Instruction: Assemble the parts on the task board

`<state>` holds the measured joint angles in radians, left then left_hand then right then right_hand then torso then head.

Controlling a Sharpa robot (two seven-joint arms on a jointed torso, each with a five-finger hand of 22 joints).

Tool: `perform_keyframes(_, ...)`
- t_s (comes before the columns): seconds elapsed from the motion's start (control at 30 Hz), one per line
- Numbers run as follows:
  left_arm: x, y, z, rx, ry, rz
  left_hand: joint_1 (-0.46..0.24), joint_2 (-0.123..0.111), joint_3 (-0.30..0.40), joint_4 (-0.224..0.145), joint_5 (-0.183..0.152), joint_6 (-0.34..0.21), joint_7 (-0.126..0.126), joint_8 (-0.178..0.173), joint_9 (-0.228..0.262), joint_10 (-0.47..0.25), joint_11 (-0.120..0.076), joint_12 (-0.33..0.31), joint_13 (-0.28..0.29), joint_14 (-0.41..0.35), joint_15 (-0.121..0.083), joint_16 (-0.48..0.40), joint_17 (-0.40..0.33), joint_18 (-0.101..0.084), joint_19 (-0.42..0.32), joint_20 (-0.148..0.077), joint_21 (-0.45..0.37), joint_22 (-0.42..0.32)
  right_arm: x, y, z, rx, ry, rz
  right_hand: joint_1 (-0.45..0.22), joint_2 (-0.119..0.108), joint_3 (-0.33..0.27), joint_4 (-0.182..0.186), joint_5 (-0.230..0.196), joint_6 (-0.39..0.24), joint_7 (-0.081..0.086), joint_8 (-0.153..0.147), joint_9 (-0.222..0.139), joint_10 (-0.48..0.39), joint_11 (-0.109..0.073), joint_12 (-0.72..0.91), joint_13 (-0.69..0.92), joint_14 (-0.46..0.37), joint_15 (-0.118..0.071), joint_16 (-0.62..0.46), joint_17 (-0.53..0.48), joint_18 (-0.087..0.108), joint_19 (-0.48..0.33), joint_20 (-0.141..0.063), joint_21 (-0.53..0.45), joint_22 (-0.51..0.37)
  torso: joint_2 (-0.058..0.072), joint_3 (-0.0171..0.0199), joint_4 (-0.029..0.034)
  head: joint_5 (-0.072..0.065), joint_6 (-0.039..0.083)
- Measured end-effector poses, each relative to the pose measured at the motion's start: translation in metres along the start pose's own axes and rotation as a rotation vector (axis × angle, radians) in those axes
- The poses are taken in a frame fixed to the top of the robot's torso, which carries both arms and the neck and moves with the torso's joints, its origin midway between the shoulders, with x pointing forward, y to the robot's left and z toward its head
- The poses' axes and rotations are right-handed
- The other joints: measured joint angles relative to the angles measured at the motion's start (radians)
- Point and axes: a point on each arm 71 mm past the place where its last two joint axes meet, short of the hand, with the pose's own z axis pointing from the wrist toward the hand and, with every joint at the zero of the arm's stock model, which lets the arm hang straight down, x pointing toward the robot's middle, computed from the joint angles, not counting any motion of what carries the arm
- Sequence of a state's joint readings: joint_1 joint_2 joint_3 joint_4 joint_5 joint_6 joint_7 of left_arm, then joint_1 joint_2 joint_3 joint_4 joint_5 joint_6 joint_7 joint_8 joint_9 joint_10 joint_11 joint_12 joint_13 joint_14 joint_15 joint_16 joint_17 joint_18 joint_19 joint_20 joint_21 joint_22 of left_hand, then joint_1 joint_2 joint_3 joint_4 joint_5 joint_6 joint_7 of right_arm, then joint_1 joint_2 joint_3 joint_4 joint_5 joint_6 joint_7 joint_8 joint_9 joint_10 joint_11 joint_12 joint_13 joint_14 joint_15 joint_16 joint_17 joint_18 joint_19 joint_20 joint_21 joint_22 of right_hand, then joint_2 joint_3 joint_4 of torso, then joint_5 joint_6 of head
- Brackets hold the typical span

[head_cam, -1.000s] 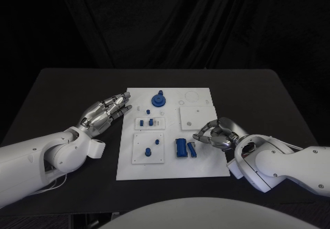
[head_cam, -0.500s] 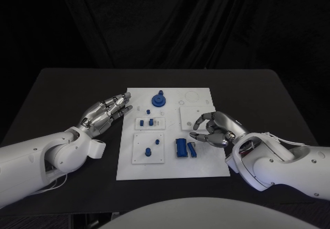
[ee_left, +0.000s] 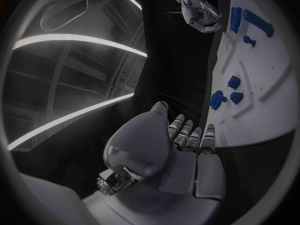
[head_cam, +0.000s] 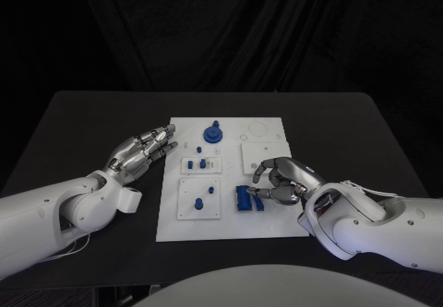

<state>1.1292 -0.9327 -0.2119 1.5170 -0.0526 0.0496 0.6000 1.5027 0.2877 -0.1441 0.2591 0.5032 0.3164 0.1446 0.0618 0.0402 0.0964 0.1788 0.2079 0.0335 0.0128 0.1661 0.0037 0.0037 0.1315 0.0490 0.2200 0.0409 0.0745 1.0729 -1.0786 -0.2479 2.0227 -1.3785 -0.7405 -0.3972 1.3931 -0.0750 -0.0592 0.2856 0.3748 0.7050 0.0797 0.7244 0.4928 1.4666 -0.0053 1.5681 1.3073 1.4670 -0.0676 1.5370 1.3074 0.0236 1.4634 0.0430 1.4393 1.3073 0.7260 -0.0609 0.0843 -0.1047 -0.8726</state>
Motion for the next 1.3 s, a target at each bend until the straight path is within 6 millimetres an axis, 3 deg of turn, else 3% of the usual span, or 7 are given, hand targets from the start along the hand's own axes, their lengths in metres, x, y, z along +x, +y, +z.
perform_keyframes(0.43,0.0,0.001,0.0,-0.002,0.001,-0.002,0.0,0.0,0.0,0.0,0.004,0.0,0.0,0.0,0.0,0.0,0.0,0.0,0.0,0.0,0.0,0.0,0.0,0.0,0.0,0.0,0.0,0.0,0.006,-0.004,0.003,0.012,0.024,-0.022,0.015,-0.001,0.0,0.0,-0.009,-0.011,-0.004,0.023,0.006,0.0,0.0,0.0,0.001,0.0,0.0,0.0,0.0,0.0,0.0,0.0,0.0,0.001,0.001,-0.0001,-0.0006,0.0,0.0)
perform_keyframes(0.77,0.0,0.001,-0.001,-0.005,0.001,-0.003,0.0,0.0,0.0,0.0,0.004,0.0,0.0,0.0,0.0,0.0,0.0,0.0,0.0,0.0,0.0,0.0,0.0,0.0,0.0,0.0,0.0,0.0,0.006,-0.008,0.004,0.03,0.031,-0.034,0.057,0.007,0.007,-0.013,0.032,-0.025,-0.004,0.046,0.007,0.0,0.0,0.0,0.001,0.0,0.0,0.0,0.0,0.0,0.0,0.0,0.0,0.001,-0.001,-0.0001,-0.0006,0.001,0.0)
perform_keyframes(1.3,0.0,0.003,-0.001,-0.01,0.003,-0.006,0.004,-0.004,0.004,-0.004,0.004,0.0,0.0,0.0,0.0,0.0,0.0,0.0,0.0,0.0,0.0,0.0,0.0,0.0,0.0,0.0,0.0,0.0,0.005,-0.014,0.004,0.053,0.038,-0.046,0.081,0.014,0.01,-0.021,0.078,-0.032,-0.004,0.055,0.005,0.0,0.0,0.0,0.001,0.0,0.0,0.0,0.0,0.0,0.0,0.0,0.0,0.0,-0.001,0.0003,-0.0012,0.005,0.0)
